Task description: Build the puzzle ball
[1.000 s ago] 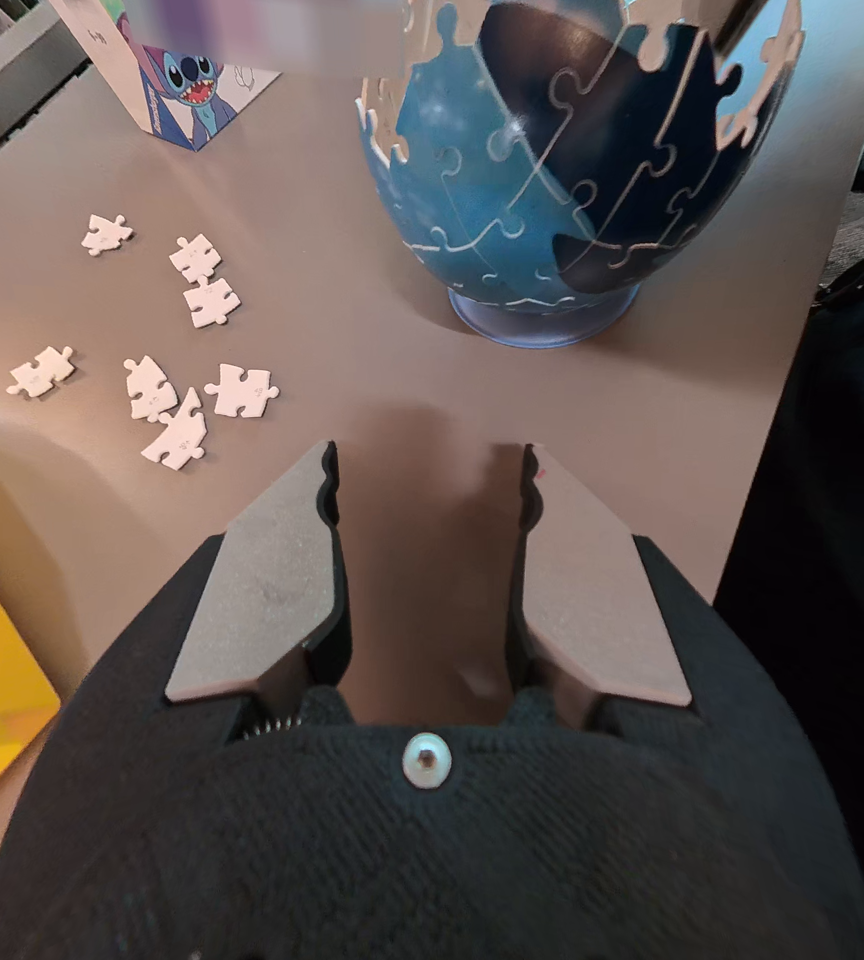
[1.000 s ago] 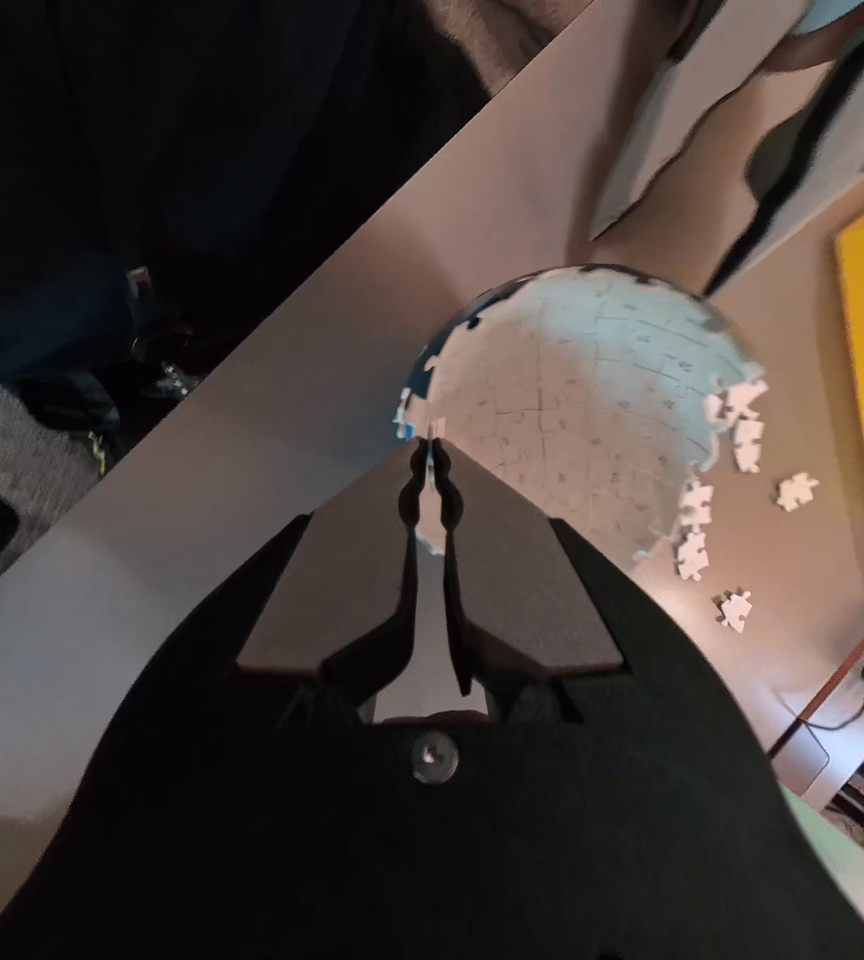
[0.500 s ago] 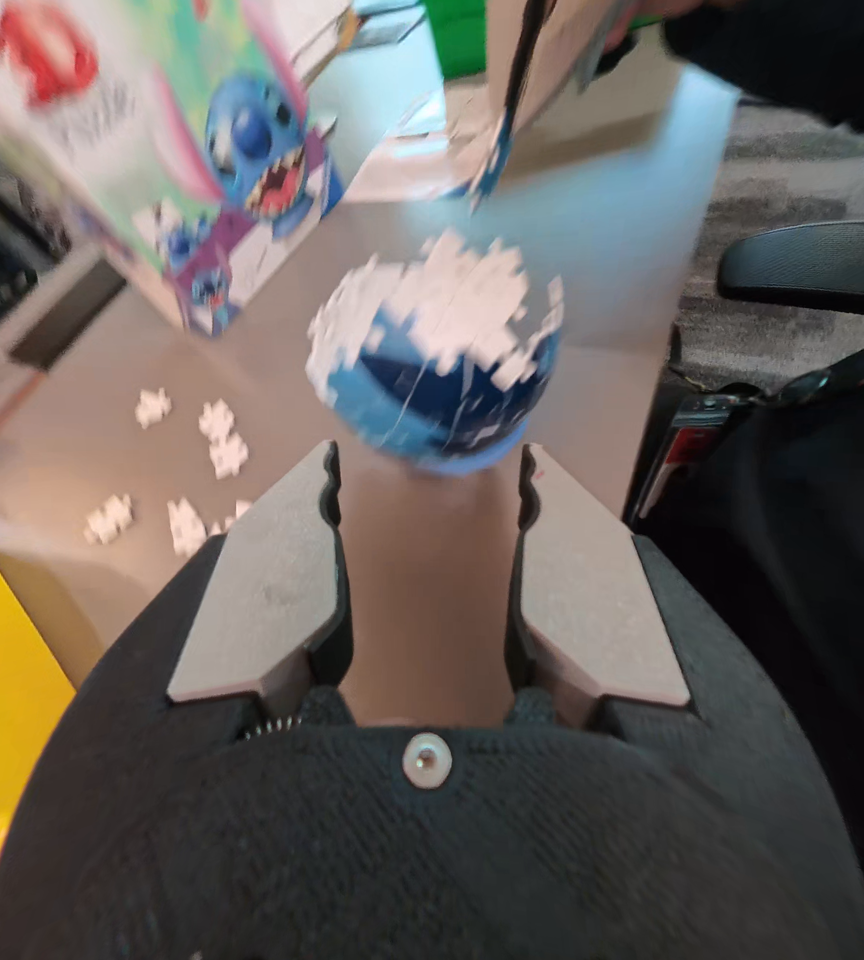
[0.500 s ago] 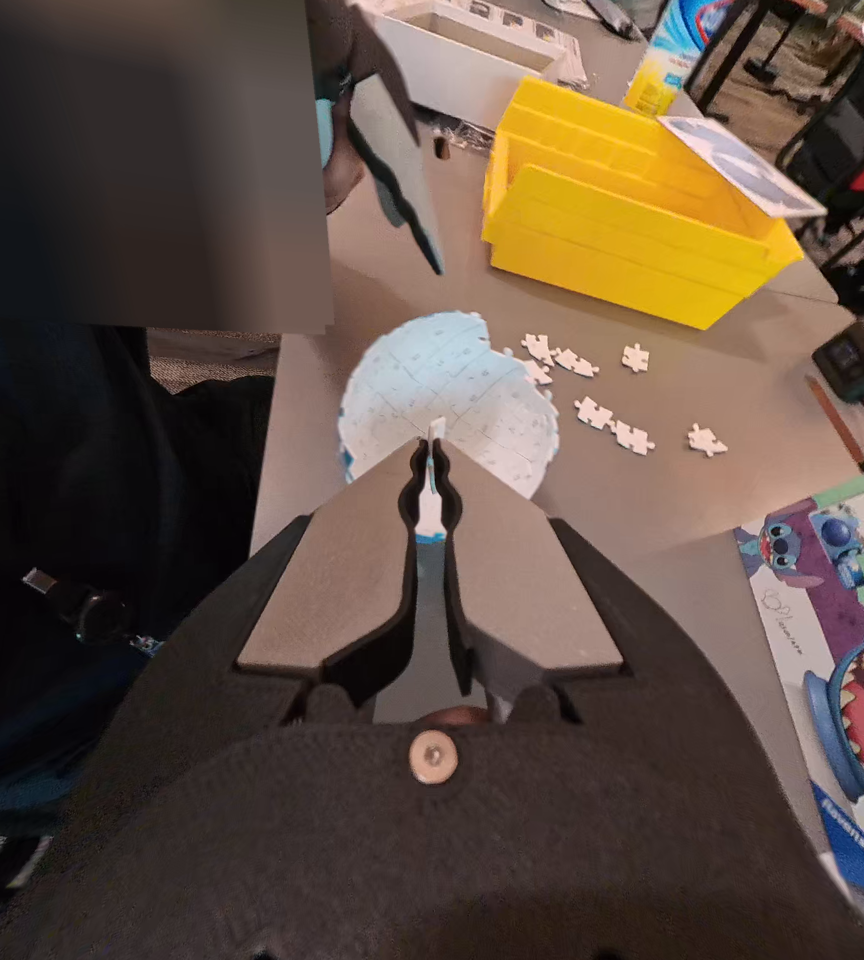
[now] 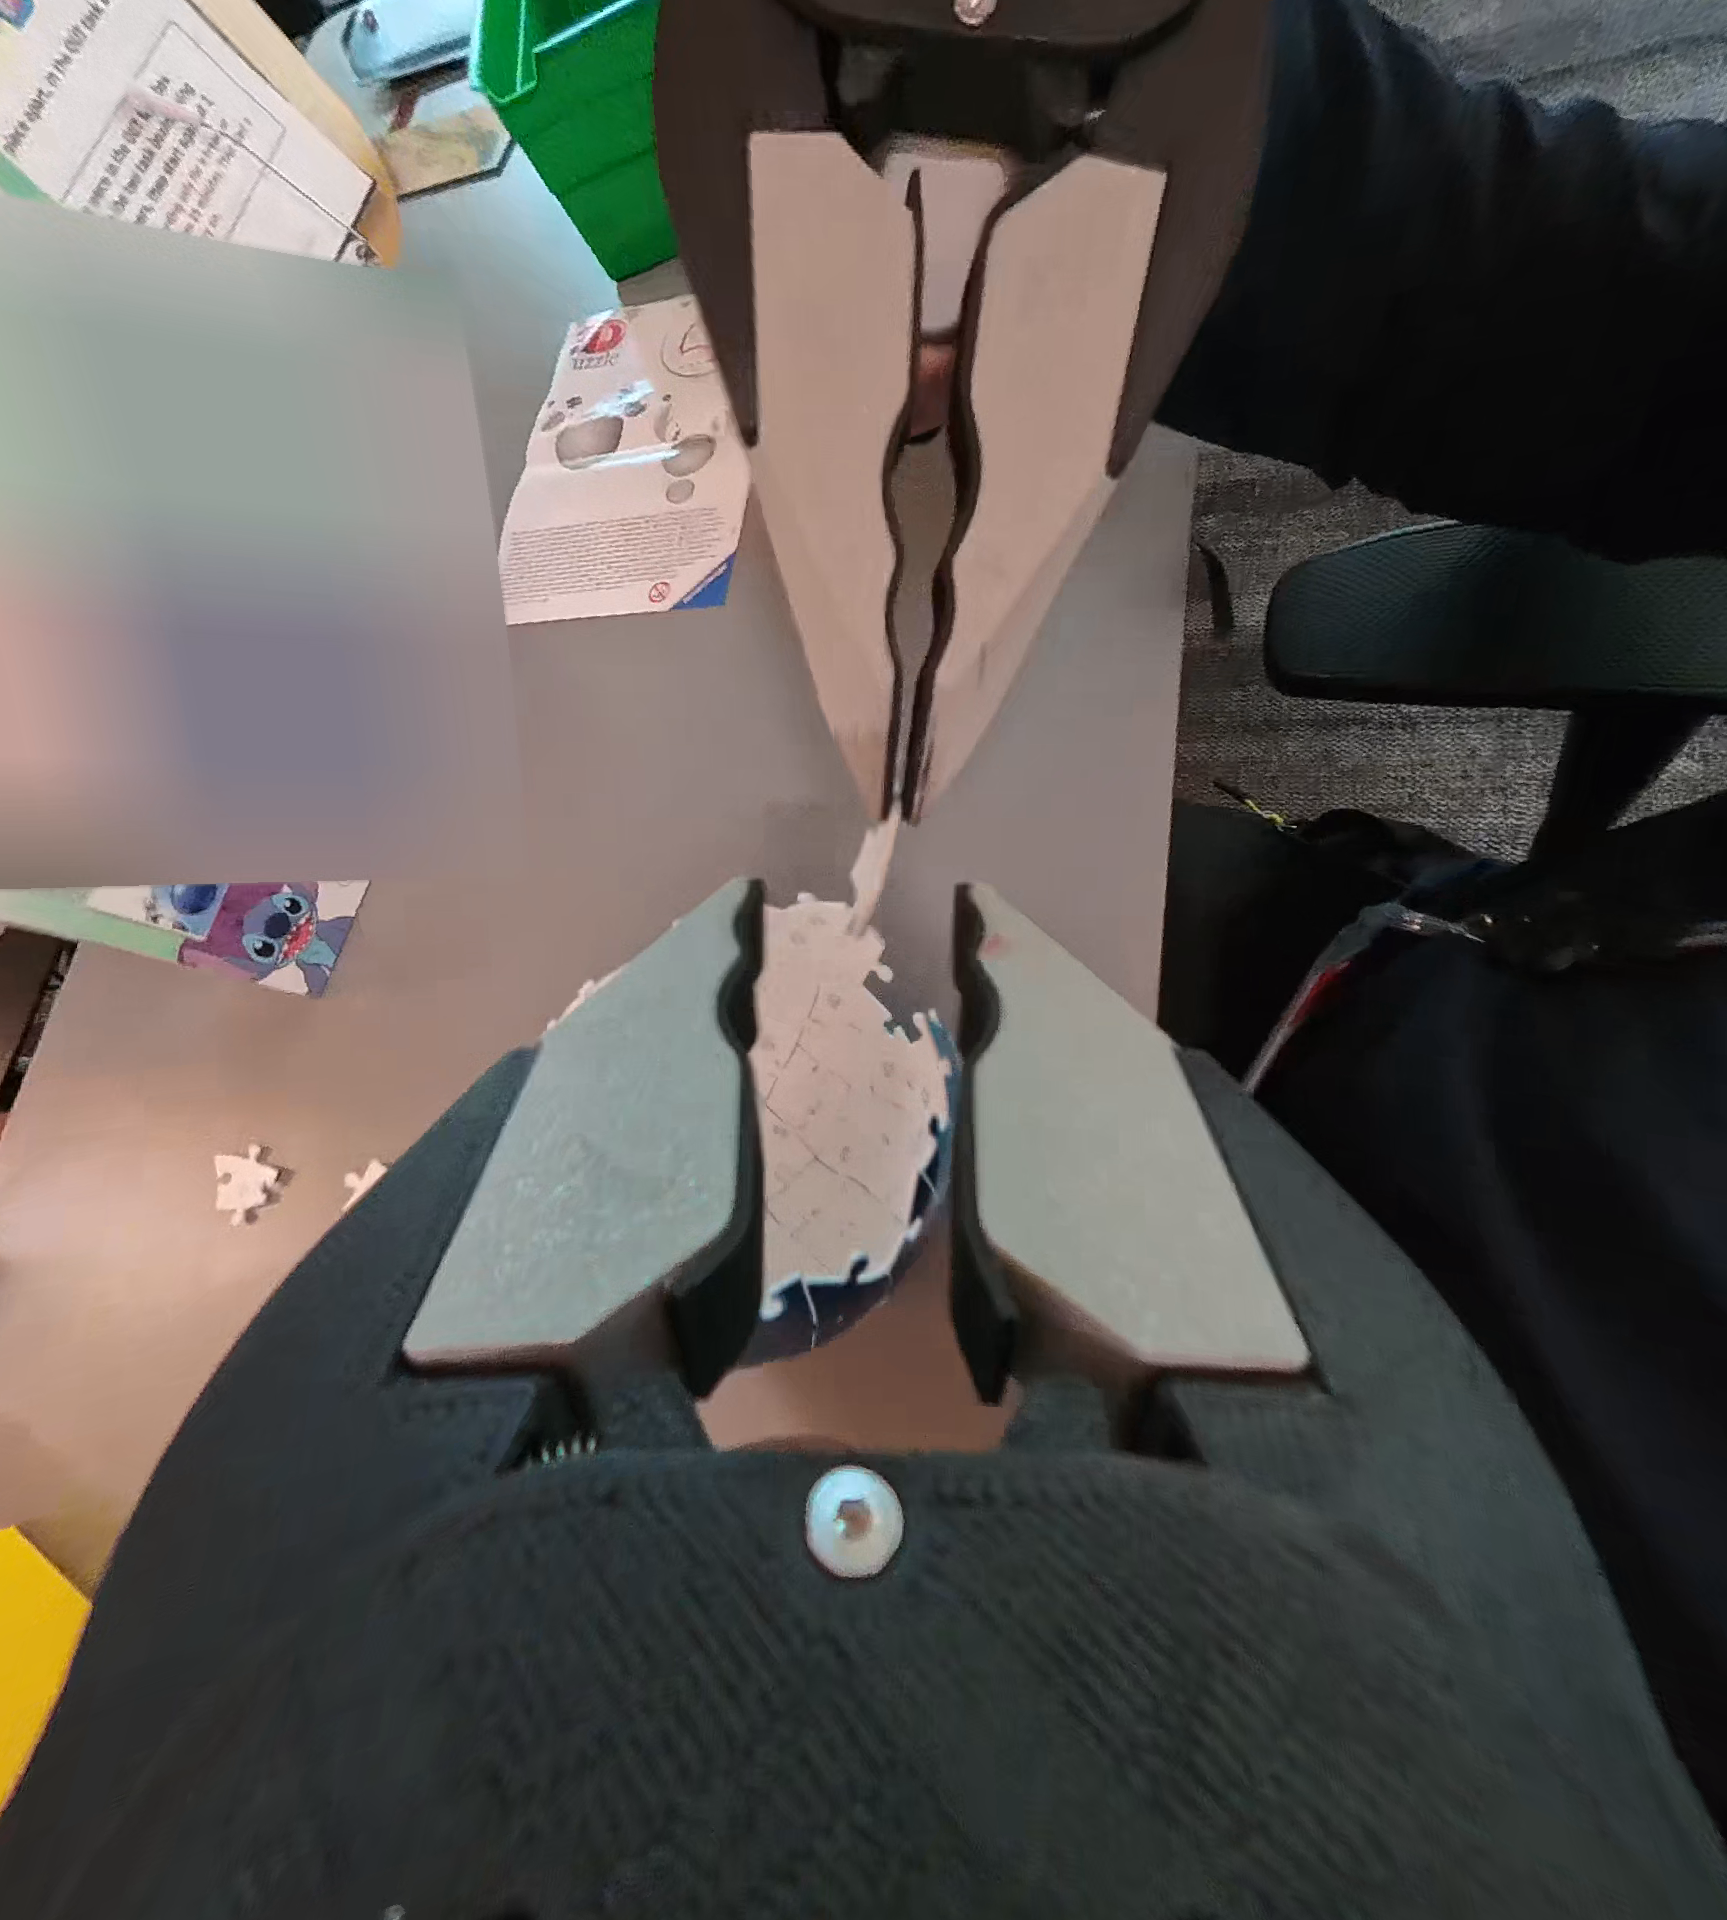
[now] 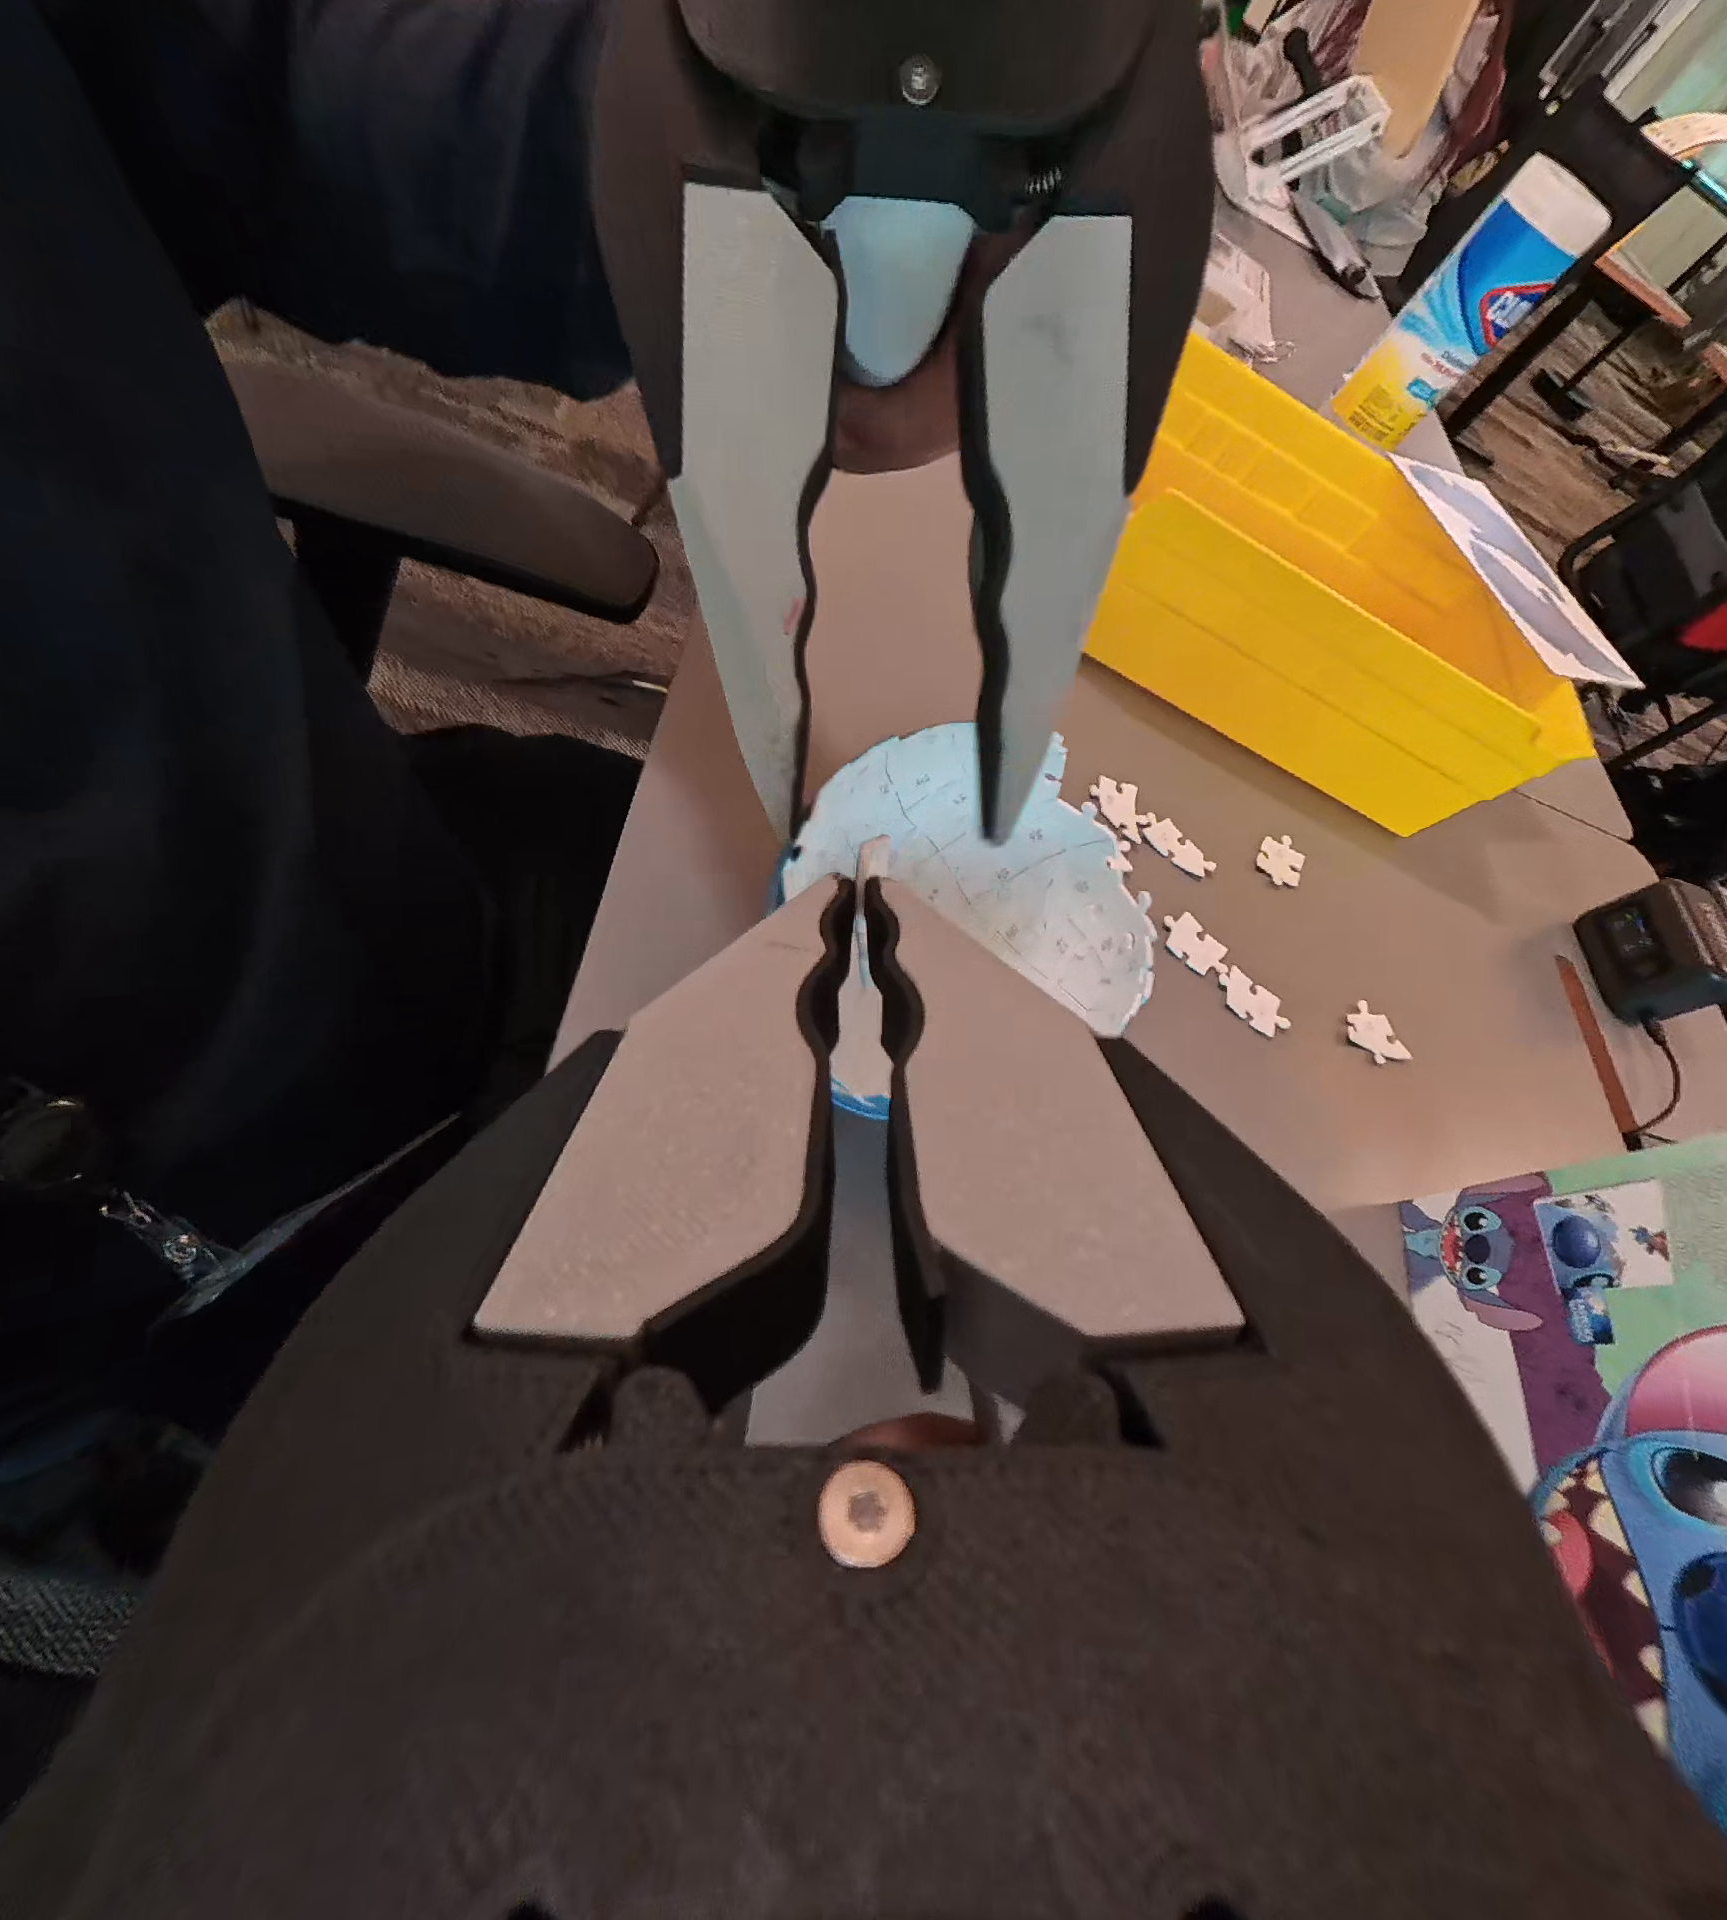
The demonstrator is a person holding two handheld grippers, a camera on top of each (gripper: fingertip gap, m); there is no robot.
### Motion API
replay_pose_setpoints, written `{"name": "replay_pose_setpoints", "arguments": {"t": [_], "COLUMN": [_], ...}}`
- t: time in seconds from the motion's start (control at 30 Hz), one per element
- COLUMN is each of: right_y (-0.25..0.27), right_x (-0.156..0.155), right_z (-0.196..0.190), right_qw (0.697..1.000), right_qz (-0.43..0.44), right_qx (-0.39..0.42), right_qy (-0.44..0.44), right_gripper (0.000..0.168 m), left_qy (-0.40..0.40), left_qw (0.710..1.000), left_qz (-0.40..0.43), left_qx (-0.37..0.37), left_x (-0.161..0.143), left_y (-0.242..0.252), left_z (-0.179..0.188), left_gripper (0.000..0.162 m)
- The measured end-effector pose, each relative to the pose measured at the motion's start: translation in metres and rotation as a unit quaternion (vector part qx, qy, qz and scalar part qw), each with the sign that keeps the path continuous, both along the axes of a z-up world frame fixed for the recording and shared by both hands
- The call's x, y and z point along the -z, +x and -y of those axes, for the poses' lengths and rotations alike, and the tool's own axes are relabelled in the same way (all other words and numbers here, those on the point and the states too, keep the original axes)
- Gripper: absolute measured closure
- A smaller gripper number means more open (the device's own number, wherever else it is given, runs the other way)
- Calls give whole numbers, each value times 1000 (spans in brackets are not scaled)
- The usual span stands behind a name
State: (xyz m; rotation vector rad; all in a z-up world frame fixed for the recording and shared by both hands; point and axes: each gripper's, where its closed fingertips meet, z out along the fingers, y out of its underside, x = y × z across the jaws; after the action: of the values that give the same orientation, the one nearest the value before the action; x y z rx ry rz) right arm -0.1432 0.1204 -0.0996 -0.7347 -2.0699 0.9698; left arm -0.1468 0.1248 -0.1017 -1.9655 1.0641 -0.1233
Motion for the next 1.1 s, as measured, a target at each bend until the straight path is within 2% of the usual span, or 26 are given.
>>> {"name": "replay_pose_setpoints", "arguments": {"t": [0.1, 0.13, 0.2, 0.27, 0.37, 0.53, 0.63, 0.9, 1.0, 1.1], "right_y": [-2, -3, -6, -9, -7, -5, -8, -12, -13, -16], "right_x": [-2, -4, -4, -5, -10, -5, -5, 1, 0, 10], "right_z": [1, 1, -4, -8, -15, -27, -28, -22, -13, -15], "right_qw": [1000, 1000, 1000, 1000, 998, 995, 994, 995, 995, 998], "right_qz": [-1, -2, -3, -10, -33, -15, -27, -18, -18, 0], "right_qx": [1, 0, 11, 18, 14, 13, 12, 12, 3, 28], "right_qy": [6, 3, 3, -14, -52, -100, -105, -101, -100, -56], "right_gripper": [168, 168, 168, 168, 164, 157, 167, 168, 168, 168], "left_qy": [-15, -21, -14, -6, -5, 7, -1, -42, -54, -58], "left_qw": [1000, 1000, 999, 1000, 999, 997, 996, 996, 996, 996], "left_qz": [-16, -23, -27, -22, 31, 77, 85, 80, 73, 67], "left_qx": [-2, -4, -10, -18, -15, -20, -14, -24, -24, -26], "left_x": [9, 13, 16, 16, 11, 2, 3, 18, 22, 22], "left_y": [5, 5, 5, 2, 2, -1, 0, -3, -2, 0], "left_z": [-6, -7, -12, -16, -19, -25, -24, -24, -22, -20], "left_gripper": [146, 158, 161, 162, 162, 162, 161, 161, 153, 140]}}
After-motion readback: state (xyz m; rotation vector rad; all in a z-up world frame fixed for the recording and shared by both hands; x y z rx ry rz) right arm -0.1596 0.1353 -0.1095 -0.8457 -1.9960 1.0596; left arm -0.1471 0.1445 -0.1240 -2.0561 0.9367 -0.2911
